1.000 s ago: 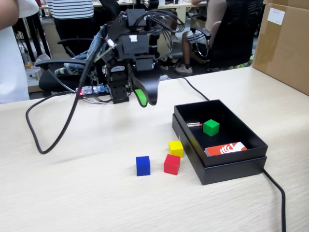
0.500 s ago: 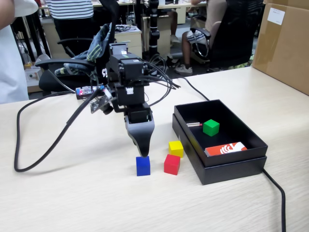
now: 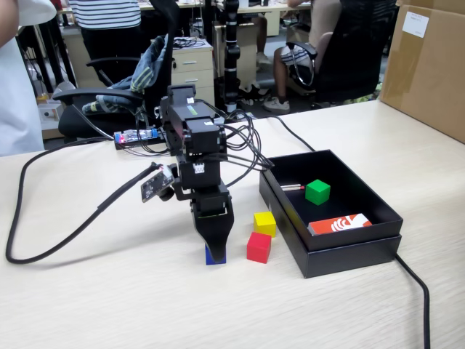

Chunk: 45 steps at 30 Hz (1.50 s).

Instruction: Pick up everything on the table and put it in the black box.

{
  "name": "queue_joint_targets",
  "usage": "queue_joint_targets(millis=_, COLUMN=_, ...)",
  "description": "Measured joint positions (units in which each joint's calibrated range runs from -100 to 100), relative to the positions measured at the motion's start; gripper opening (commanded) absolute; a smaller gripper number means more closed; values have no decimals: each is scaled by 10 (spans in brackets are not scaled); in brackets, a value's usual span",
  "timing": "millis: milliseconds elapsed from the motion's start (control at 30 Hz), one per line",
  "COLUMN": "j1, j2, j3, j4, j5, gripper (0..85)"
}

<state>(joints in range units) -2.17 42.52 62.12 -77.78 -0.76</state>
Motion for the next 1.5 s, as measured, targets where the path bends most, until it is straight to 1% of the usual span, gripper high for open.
queue_joint_targets(millis=67, j1=0, j2=1, j3=0, j4=0, j5=1, gripper=161)
queue_joint_targets(millis=200, j1=0, j2=0, j3=0, j4=-2, j5=3, gripper=160)
queue_joint_targets(millis=233, j1=2, j2=-13, j3=-1, j4=-17, j5=4, gripper=138)
queue_joint_targets(millis=267, j1=2, j2=-14, j3=-1, j4=-19, j5=4, gripper=137)
queue_joint_targets(millis=300, j1=8, j2=-93, j3=-1, j4=-43, j5=4, gripper=137)
queue_joint_targets(millis=333, j1=9, j2=-97, j3=-1, j4=-43, j5=4, gripper=137)
queue_joint_targets(millis=500, j1=44, j2=-302, j3=0, j4=-52, j5=6, gripper=138)
queue_joint_targets(millis=633, j1=87, j2=-366, j3=0, j4=-57, j5=7, gripper=140)
queue_joint_targets(millis=733, j1=122, j2=-364, j3=-1, j4=-57, j5=18, gripper=140)
queue_joint_targets(millis=767, j1=145, j2=-344, j3=0, j4=-57, j5=27, gripper=141)
queue_joint_targets(millis=800, j1=146, j2=-342, j3=0, j4=-57, j5=28, gripper=141)
queue_joint_targets(millis=833, j1=164, j2=-271, j3=18, j4=-57, j5=38, gripper=141)
queue_joint_targets(millis=867, j1=165, j2=-269, j3=18, j4=-57, j5=38, gripper=142)
queue_joint_targets(millis=900, j1=170, j2=-219, j3=28, j4=-57, j5=48, gripper=142)
queue_joint_targets(millis=1167, j1=175, j2=-57, j3=42, j4=-57, j5=72, gripper=149)
queue_joint_targets(millis=1200, j1=175, j2=-44, j3=42, j4=-57, j5=72, gripper=165)
queue_joint_targets(millis=1267, j1=175, j2=-34, j3=42, j4=-57, j5=73, gripper=250)
queue_joint_targets(millis=1300, j1=175, j2=-27, j3=41, j4=-57, j5=74, gripper=279)
queue_joint_targets(millis=1400, j1=174, j2=-28, j3=42, j4=-57, j5=74, gripper=281)
queue_joint_targets(millis=1500, j1=173, j2=-35, j3=42, j4=-57, j5=74, gripper=383)
